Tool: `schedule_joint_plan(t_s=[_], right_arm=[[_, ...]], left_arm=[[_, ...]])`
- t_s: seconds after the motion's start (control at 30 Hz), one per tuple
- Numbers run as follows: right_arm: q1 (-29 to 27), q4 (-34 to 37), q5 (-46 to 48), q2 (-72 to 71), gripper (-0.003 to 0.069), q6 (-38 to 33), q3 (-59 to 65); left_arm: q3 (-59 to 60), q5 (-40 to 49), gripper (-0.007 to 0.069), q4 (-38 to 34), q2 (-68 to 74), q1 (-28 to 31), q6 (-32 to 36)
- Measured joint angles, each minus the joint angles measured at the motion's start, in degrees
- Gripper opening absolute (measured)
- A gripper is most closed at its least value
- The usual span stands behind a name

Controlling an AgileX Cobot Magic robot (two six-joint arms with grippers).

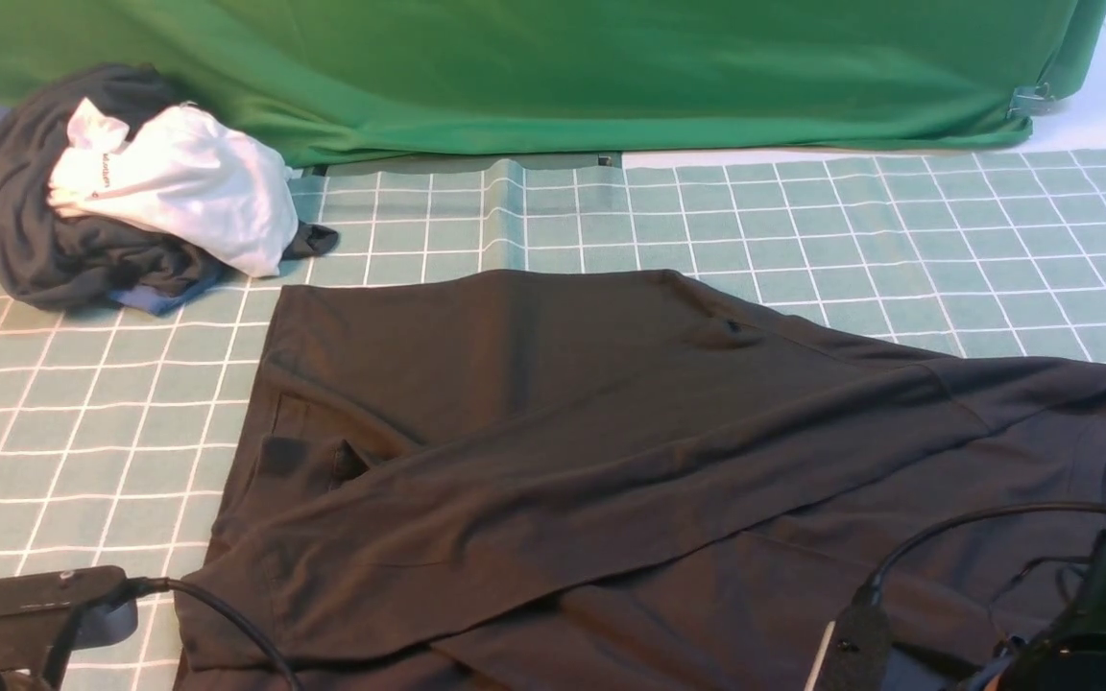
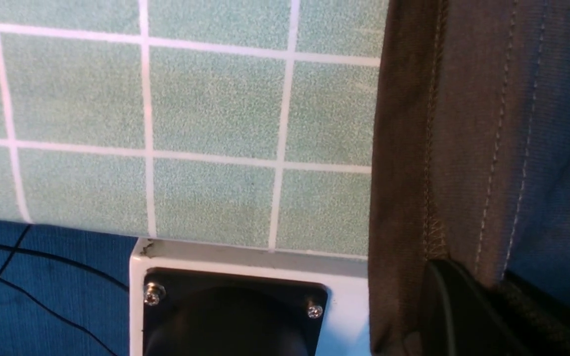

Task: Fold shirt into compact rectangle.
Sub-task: 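Grasp the near edge of the shirt at its hem and shoulder corners, then fold the black garment in half by bringing its near edge over to the far edge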

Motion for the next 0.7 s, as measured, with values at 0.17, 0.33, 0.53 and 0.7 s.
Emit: schedule_joint_plan(t_s=[0.17, 0.33, 0.53, 0.7], right_arm=[[0.0, -0.36, -2.22, 1.57, 0.0194, 0.74, 0.0], [0.0, -3.02, -0.66, 0.99, 0.0028, 1.91, -0.77], [0.0, -9.1, 3.87, -3.6, 0.0024, 4.68, -5.76], [-0.83, -15.77, 5.08, -4.85, 0.0024, 6.8, -10.97]], left_arm=[[0.0, -1.34, 0.0011, 0.0, 0.0, 0.0, 0.0], [-0.9, -3.56, 0.0011, 0.71, 0.0, 0.0, -1.06], [-7.42, -5.05, 0.0011, 4.98, 0.0, 0.82, -2.55], [-15.08, -6.49, 0.0011, 6.47, 2.62, 6.78, -0.89]])
